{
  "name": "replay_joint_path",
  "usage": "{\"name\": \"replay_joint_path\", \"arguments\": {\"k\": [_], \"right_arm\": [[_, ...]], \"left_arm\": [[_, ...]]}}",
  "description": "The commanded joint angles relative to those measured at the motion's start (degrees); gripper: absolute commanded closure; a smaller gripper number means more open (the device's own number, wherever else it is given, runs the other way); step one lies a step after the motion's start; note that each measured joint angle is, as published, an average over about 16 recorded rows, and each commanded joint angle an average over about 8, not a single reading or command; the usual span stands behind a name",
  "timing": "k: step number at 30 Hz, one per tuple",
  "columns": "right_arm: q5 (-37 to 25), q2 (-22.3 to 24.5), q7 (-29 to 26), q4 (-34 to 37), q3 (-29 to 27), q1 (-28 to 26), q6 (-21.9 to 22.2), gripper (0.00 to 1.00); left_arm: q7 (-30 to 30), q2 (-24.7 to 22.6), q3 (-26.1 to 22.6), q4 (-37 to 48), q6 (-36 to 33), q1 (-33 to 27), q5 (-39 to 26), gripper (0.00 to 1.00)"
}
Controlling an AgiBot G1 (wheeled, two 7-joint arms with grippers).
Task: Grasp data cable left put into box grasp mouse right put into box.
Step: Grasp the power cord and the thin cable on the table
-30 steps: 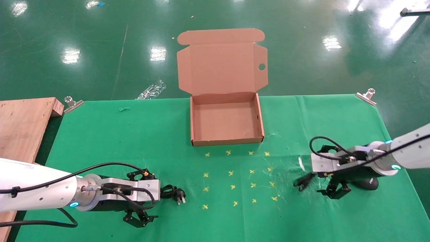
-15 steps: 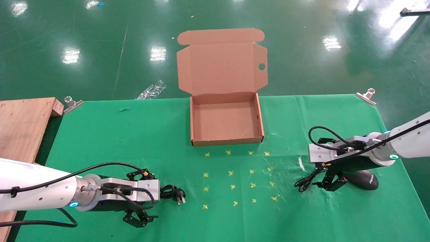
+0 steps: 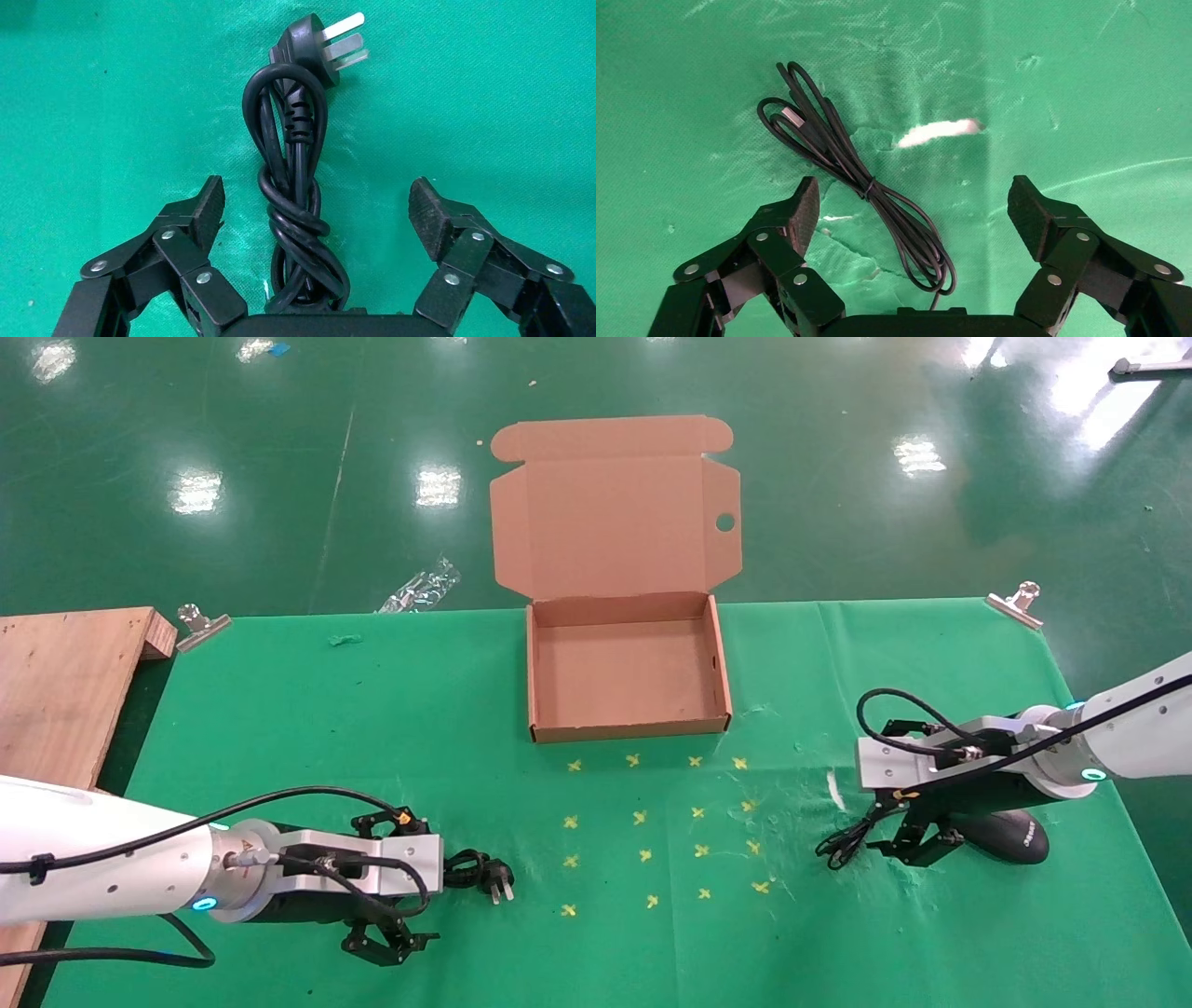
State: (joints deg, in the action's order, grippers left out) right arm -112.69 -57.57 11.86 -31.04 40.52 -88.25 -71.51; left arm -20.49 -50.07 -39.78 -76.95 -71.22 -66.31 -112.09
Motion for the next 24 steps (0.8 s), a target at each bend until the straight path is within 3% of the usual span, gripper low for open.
{"name": "replay_joint_path", "arguments": {"k": [1,24], "right_arm": [[0.01,0.06,-0.05,-0.14,-0.01,0.07,0.04,1.0],[0.04,0.24,-0.19,-0.62,-0.08,0.31,0.14,1.0]], "left_arm": [[0.0,0.0,0.0,0.0,0.0,0.0,0.0,1.0],[0.0,0.0,0.02,0.0,0.02,-0.01,0.0,1.0]]}}
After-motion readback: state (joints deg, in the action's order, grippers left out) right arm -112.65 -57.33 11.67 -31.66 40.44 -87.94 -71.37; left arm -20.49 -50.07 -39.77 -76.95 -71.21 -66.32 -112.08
